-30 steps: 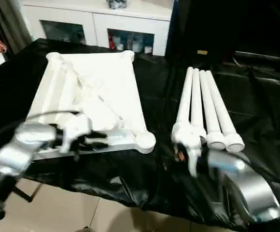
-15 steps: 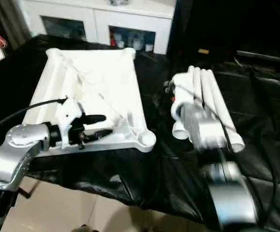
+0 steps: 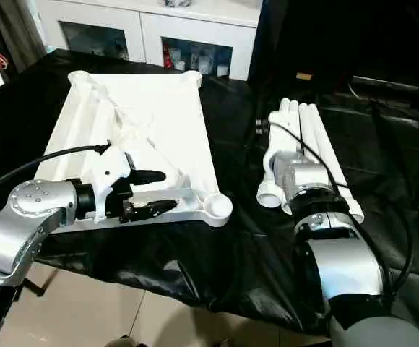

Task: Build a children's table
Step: Pick table leg

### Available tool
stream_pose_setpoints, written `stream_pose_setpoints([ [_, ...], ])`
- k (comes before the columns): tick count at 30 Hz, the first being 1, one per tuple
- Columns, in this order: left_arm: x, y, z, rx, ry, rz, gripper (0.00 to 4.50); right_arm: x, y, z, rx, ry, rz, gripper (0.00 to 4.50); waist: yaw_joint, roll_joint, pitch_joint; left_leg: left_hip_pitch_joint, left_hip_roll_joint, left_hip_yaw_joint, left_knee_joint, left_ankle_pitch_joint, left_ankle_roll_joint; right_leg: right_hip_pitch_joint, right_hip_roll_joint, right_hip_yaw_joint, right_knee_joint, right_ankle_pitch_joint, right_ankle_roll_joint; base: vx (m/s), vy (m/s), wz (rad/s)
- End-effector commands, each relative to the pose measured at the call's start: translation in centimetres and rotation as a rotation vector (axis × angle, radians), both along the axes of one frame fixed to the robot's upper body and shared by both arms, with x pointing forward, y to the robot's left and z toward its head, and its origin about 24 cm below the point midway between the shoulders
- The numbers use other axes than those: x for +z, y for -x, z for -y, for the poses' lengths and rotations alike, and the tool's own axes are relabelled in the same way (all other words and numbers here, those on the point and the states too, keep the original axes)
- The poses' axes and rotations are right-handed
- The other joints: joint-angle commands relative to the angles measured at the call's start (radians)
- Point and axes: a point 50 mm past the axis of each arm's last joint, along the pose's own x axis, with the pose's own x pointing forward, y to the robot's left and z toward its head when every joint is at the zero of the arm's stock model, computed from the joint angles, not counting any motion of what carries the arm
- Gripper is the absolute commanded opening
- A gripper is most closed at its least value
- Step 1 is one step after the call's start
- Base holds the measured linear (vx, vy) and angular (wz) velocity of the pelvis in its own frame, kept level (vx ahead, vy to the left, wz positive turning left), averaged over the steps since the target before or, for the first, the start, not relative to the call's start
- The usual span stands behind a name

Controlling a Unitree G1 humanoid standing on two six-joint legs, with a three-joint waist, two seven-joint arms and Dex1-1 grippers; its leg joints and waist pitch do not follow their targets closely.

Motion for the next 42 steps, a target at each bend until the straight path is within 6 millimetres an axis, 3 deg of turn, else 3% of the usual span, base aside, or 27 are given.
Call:
stream_pose_setpoints([
  [1,0.3,0.2,0.3,-0.021,-0.009,0.004,3.30,0.6,-0.2,0.3,-0.021,-0.011,0.004,4.50,-0.005,0.005,-0.073,-0.002,0.057,-0.013,-0.067,0.010,0.016,0.066,-0.100,0.050,-0.047,0.045,-0.253,0.000,0.000,0.00],
  [13,0.3,0.4,0.7,-0.040,-0.012,-0.021,3.30,-0.4,0.2,-0.1,0.036,-0.067,-0.095,4.50,-0.009,0.007,-0.075,-0.002,0.057,-0.014,-0.065,0.011,0.027,0.068,-0.100,0.049,-0.046,0.055,-0.272,0.000,0.000,0.00],
  [20,0.3,0.5,0.9,-0.043,-0.016,-0.021,3.30,-0.6,0.5,-0.4,0.063,-0.131,-0.151,4.50,-0.009,0.001,-0.075,-0.003,0.059,-0.013,-0.064,0.015,0.037,0.068,-0.103,0.049,-0.047,0.043,-0.281,0.000,0.000,0.00],
  [22,0.3,0.5,0.9,-0.043,-0.017,-0.020,3.41,-0.7,0.6,-0.3,0.067,-0.126,-0.163,4.24,-0.009,0.004,-0.075,-0.003,0.059,-0.014,-0.064,0.016,0.035,0.067,-0.103,0.048,-0.046,0.038,-0.284,0.000,0.000,0.00],
  [25,0.0,0.4,1.0,-0.038,-0.021,-0.025,3.41,-1.0,0.8,0.0,0.053,-0.139,-0.184,3.90,-0.009,-0.006,-0.073,-0.003,0.058,-0.011,-0.064,0.010,0.037,0.067,-0.103,0.049,-0.049,0.022,-0.278,0.000,0.000,0.00],
  [28,-0.1,0.5,1.0,-0.037,-0.023,-0.032,3.41,-1.1,0.8,0.1,0.048,-0.149,-0.189,3.73,-0.008,-0.003,-0.074,-0.003,0.059,-0.013,-0.064,0.011,0.037,0.067,-0.103,0.048,-0.048,0.015,-0.273,0.000,0.000,0.00],
  [29,-0.2,0.5,1.0,-0.036,-0.023,-0.036,3.41,-1.1,0.9,0.1,0.040,-0.166,-0.190,3.66,-0.008,-0.010,-0.073,-0.003,0.059,-0.012,-0.065,0.012,0.038,0.067,-0.104,0.049,-0.048,0.008,-0.270,0.000,0.000,0.00],
  [34,-0.1,0.3,0.9,-0.029,-0.018,-0.047,3.41,-1.2,0.9,0.2,0.023,-0.197,-0.191,3.23,-0.008,-0.014,-0.073,-0.004,0.059,-0.012,-0.065,0.013,0.038,0.065,-0.104,0.047,-0.049,-0.008,-0.263,0.000,0.000,0.00],
  [35,-0.1,0.3,0.8,-0.031,-0.019,-0.055,3.58,-1.3,0.9,0.3,0.022,-0.199,-0.192,3.19,-0.008,-0.013,-0.073,-0.002,0.059,-0.011,-0.064,0.014,0.038,0.063,-0.103,0.047,-0.048,-0.006,-0.263,0.000,0.000,0.00],
  [37,0.0,0.2,0.9,-0.034,-0.001,-0.062,3.76,-1.4,1.0,0.3,0.017,-0.206,-0.192,3.01,-0.007,-0.024,-0.073,-0.004,0.058,-0.011,-0.065,0.019,0.042,0.066,-0.104,0.047,-0.048,-0.004,-0.262,0.000,0.000,0.00],
  [39,0.3,0.0,1.1,-0.035,0.047,-0.072,3.80,-1.6,1.0,0.4,0.012,-0.214,-0.187,2.82,-0.004,-0.018,-0.073,-0.003,0.058,-0.011,-0.064,0.019,0.042,0.063,-0.106,0.047,-0.048,-0.007,-0.263,0.000,0.000,0.00],
  [42,0.6,-0.5,1.0,0.020,0.082,-0.060,4.18,-1.9,1.1,0.4,-0.005,-0.232,-0.178,2.49,-0.002,-0.025,-0.074,-0.003,0.058,-0.010,-0.064,0.024,0.043,0.064,-0.105,0.047,-0.046,0.010,-0.267,0.000,0.000,0.00],
])
